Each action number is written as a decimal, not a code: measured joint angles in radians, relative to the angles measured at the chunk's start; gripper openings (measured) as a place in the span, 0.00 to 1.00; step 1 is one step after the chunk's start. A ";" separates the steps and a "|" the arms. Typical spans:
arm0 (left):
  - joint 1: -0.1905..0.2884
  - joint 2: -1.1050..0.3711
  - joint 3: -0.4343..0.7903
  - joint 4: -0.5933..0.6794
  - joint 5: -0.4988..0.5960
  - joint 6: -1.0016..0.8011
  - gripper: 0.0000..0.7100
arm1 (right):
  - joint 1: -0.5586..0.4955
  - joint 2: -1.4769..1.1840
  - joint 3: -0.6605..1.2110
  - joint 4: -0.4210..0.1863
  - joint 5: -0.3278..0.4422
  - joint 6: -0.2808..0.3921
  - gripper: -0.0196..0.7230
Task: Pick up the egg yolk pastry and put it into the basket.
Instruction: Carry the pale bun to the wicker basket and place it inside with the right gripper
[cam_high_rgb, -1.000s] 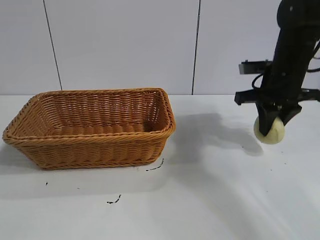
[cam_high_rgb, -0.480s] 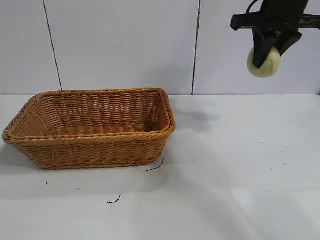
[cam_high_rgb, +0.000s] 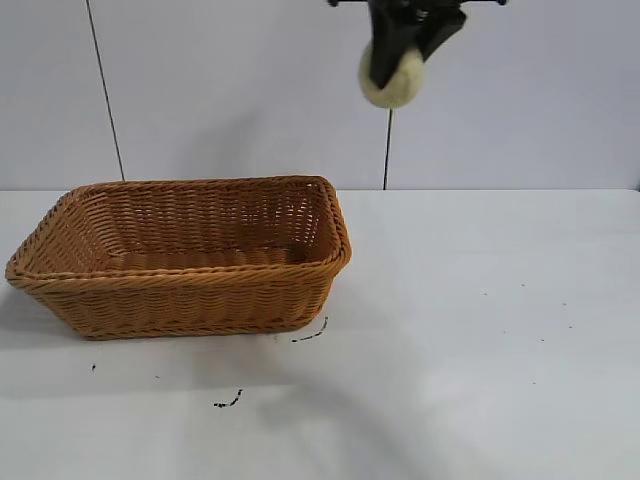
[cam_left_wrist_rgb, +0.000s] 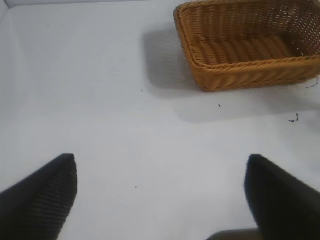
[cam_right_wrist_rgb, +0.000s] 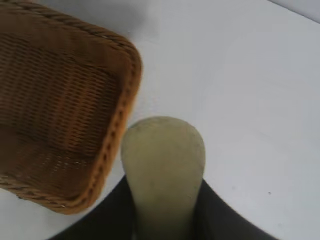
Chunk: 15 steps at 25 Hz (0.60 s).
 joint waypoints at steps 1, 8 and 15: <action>0.000 0.000 0.000 0.000 0.000 0.000 0.98 | 0.015 0.016 -0.003 0.000 -0.019 0.005 0.26; 0.000 0.000 0.000 0.000 0.000 0.000 0.98 | 0.047 0.166 -0.003 0.007 -0.176 0.050 0.26; 0.000 0.000 0.000 0.000 0.000 0.000 0.98 | 0.047 0.251 -0.003 0.019 -0.232 0.052 0.29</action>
